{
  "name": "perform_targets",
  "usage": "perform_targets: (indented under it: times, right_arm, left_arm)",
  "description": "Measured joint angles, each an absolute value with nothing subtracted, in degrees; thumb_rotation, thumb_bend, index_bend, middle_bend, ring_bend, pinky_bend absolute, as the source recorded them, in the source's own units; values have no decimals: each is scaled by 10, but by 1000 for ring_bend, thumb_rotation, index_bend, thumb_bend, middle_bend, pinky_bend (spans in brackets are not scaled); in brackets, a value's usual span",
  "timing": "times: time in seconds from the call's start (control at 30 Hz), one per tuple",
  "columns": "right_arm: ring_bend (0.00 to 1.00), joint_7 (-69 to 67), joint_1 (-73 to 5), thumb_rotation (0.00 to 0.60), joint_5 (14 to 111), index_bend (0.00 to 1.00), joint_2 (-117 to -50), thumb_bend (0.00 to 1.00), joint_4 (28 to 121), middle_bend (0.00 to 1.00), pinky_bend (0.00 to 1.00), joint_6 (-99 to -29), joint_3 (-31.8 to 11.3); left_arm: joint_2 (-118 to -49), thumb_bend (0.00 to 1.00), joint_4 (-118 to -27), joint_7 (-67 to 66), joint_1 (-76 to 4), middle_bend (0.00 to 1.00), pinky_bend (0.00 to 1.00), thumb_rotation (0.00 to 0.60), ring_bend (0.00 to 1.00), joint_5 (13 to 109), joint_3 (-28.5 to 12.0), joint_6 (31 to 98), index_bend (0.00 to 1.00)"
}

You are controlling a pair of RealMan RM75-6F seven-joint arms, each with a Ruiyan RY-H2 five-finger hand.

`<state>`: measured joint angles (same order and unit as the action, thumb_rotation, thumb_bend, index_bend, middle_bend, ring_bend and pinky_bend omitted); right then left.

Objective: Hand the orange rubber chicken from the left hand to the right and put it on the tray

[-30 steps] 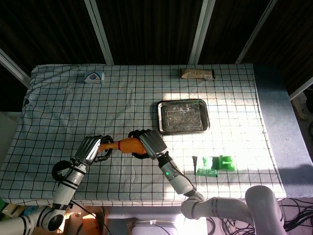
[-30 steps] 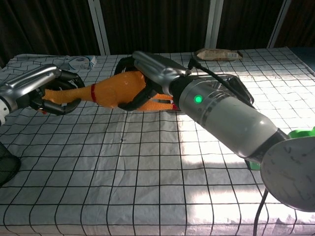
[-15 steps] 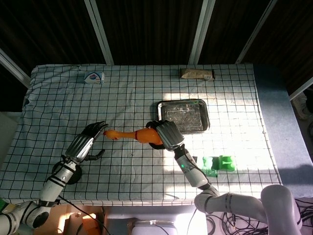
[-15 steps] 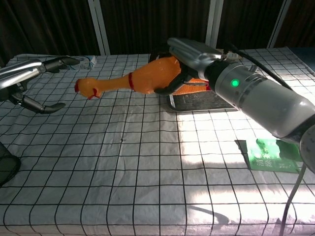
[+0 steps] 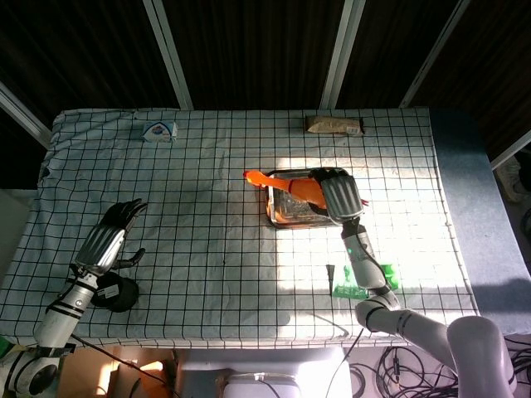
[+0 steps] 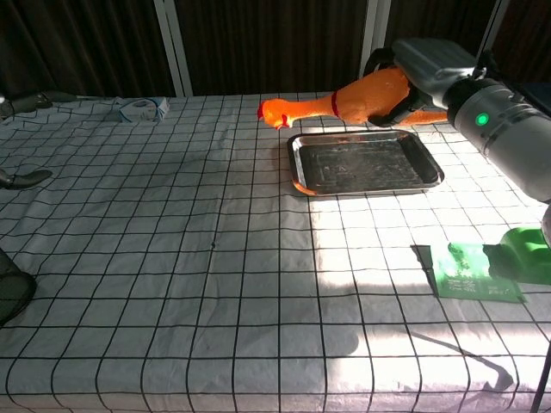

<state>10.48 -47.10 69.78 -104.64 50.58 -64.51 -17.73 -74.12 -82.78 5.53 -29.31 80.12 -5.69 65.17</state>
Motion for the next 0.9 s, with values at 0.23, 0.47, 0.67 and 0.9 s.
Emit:
perform_targets:
  times: [0.23,0.47,0.67,0.9]
  right_arm:
    - [787,27,-483,600,701,896,-1124,468,339,858,945,-642,-182]
    - [554,-46,-509,600,712,647,-1199,446,208,678,708,-624,-183]
    - [176,-40,-520,600,706,220,-1208,353,186,335,342,-558,-186]
    - [0,-55,-520,600,698,0,-1183,256,208,3,0,-510,-192]
  left_arm:
    - [-758,345,-797,57,-295,0,46,600,0,792,-57,638,0]
    - [-770,345,-777,46,-294,0,43,600,0,779,-58,630,0]
    - [-768,345,-780,35,-290,0,43,600,0,778,-59,635,0]
    - [-760,345,-793,31,-288,0,40,600,0,772,-59,630,0]
